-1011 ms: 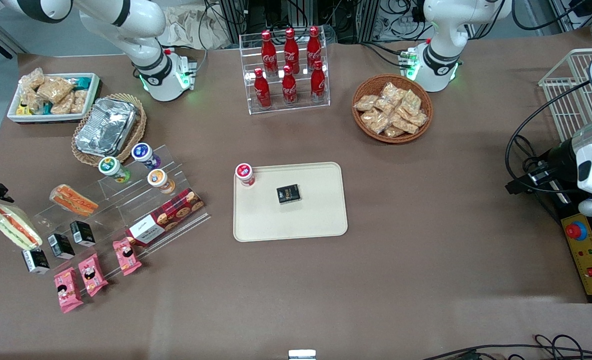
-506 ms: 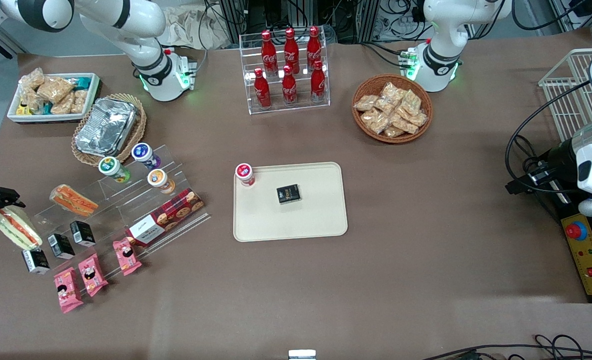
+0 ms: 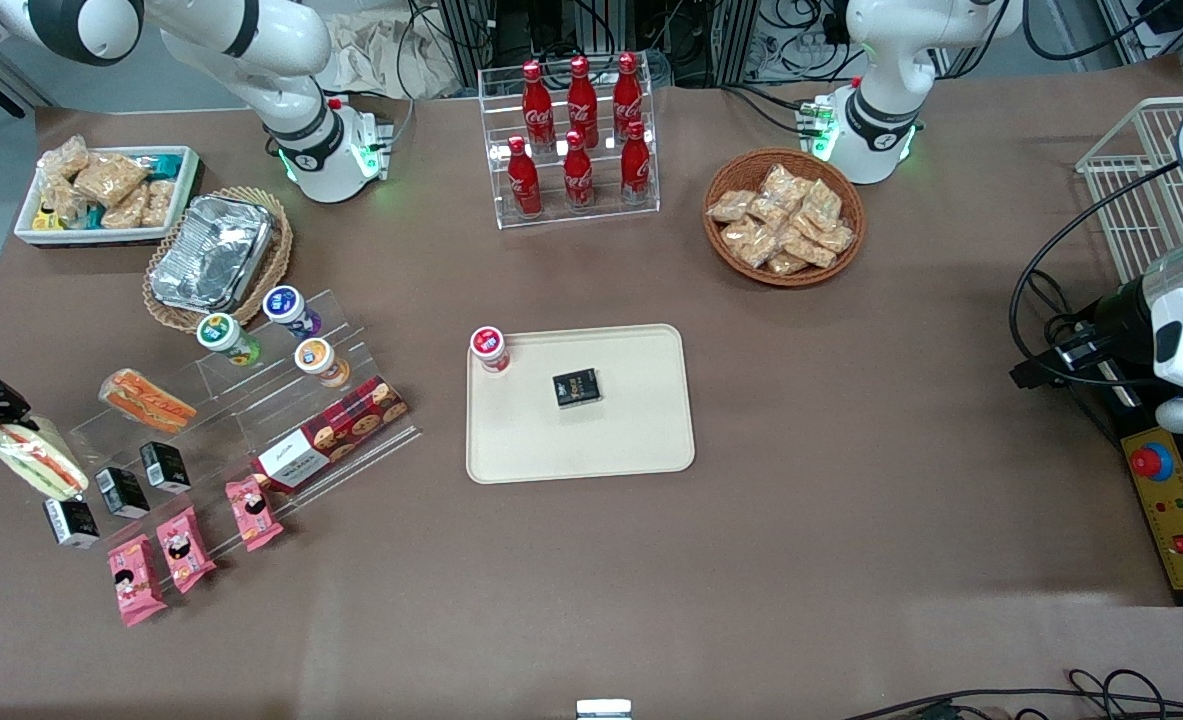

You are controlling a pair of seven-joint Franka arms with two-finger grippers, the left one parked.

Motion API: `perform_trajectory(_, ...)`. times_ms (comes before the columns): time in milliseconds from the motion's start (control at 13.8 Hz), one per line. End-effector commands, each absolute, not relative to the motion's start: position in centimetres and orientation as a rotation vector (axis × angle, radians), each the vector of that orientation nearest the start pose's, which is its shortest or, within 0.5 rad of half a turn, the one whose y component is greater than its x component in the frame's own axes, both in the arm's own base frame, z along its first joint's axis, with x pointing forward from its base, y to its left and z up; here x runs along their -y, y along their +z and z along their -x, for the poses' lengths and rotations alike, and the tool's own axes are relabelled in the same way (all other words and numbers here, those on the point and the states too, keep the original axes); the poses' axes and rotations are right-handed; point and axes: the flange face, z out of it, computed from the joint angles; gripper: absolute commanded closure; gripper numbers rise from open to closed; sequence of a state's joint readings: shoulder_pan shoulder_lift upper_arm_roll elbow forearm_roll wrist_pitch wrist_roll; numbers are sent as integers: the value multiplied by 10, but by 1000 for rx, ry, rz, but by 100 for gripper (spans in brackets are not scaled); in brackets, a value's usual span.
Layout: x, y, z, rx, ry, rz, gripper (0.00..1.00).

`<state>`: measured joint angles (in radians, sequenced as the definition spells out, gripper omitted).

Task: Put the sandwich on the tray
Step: 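Close the right gripper on the wrapped sandwich and lift it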

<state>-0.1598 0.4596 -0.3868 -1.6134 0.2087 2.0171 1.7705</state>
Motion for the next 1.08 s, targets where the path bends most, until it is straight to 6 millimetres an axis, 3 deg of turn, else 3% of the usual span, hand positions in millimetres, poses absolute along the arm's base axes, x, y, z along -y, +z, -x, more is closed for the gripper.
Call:
perform_trajectory(0, 306, 389, -604, -2852, 16, 1154, 76)
perform_trajectory(144, 302, 403, -610, -2810, 12, 1129, 85)
perform_trajectory(578, 294, 477, -618, -2607, -87, 1294, 85)
perform_trajectory(794, 246, 514, -624, -2425, -104, 1547, 84)
perform_trajectory(1011, 179, 555, -627, -2072, -123, 1965, 84)
